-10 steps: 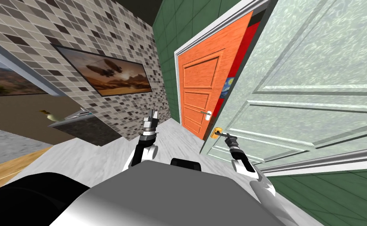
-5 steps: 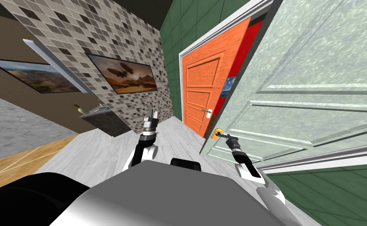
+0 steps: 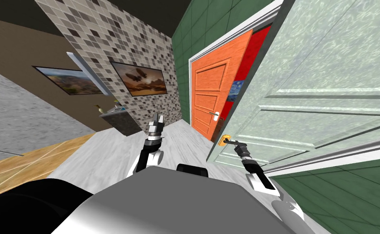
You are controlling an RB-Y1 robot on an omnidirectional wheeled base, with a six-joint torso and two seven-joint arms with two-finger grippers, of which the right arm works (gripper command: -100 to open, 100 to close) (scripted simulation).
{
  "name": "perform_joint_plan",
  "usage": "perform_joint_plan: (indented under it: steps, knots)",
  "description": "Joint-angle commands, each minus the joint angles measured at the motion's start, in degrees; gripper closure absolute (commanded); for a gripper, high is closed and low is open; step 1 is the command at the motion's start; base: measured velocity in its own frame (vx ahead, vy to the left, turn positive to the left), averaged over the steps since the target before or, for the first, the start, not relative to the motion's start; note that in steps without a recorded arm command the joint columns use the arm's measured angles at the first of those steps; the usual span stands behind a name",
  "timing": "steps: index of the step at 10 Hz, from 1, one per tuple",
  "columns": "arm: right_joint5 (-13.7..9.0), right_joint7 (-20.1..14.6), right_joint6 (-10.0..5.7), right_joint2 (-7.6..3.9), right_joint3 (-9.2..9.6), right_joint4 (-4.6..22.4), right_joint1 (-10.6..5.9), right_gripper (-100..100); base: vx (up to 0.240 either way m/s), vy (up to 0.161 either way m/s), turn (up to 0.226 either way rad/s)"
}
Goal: Pull the door open
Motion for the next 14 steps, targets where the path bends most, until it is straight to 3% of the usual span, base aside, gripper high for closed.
perform_joint_plan:
  steps: [1,7,8,9,10,14]
  knots:
    - [0.03,-0.90,-1.79,-0.83,0.98,-0.39,1.01,100,-0.257,-0.054,0.211]
    - [-0.07,-3.62,-6.91,-4.15,3.40,-1.18,4.63,100,-0.195,-0.074,0.125]
    - [-0.08,-3.93,-7.49,-4.53,3.68,-1.27,5.04,100,-0.196,-0.055,0.108]
    - [-0.22,-3.51,-6.59,-4.42,2.87,-1.25,4.71,100,-0.087,-0.027,0.007]
    - [-0.25,-4.15,-8.20,-5.24,3.39,-0.92,5.67,100,-0.139,-0.074,0.128]
    - [-0.33,-5.38,-11.51,-6.89,4.35,-0.45,7.41,100,-0.193,-0.064,0.161]
